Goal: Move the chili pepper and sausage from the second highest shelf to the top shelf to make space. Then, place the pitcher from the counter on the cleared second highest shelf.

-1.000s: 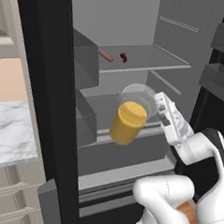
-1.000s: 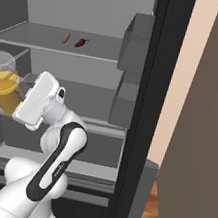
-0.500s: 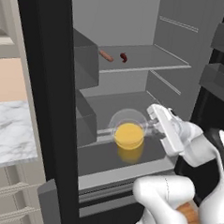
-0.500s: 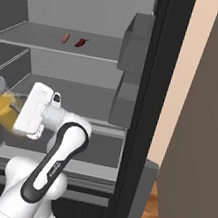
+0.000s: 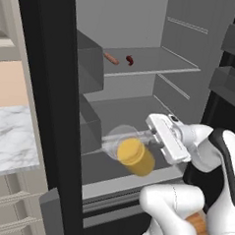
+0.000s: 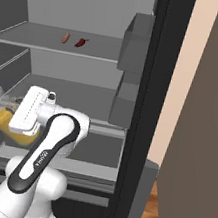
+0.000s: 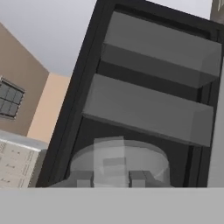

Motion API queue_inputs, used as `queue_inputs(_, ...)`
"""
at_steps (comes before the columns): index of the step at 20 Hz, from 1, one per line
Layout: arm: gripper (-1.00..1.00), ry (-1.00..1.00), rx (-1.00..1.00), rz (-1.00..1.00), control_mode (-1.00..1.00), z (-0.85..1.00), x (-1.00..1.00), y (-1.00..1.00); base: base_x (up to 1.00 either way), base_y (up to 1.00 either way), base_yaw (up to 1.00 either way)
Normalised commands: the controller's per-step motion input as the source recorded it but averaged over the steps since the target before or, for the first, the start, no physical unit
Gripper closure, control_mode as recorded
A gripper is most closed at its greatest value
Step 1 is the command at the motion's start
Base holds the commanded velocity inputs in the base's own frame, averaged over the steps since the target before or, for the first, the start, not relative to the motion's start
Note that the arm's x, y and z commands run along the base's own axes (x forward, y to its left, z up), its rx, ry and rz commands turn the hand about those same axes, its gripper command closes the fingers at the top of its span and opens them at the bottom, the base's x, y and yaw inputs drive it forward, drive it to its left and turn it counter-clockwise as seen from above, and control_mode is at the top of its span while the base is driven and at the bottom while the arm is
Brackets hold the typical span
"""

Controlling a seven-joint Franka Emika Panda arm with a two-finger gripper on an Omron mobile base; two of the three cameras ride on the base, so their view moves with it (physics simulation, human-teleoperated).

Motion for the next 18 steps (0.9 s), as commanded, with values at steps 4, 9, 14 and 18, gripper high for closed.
queue_inputs(4, 1.0, 0.0, 0.01, -0.09, -1.0, -0.07, 0.35, 0.16, 0.0, 0.0, 0.0)
queue_inputs(9, 1.0, 0.0, 0.1, -0.1, -1.0, -0.03, 0.35, 0.13, 0.0, 0.0, 0.0)
queue_inputs(14, 1.0, -0.04, 0.18, -0.13, -1.0, 0.0, 0.46, 0.11, 0.0, 0.0, 0.0)
queue_inputs(18, 1.0, -0.07, 0.16, -0.2, -1.0, 0.0, 0.43, 0.1, 0.0, 0.0, 0.0)
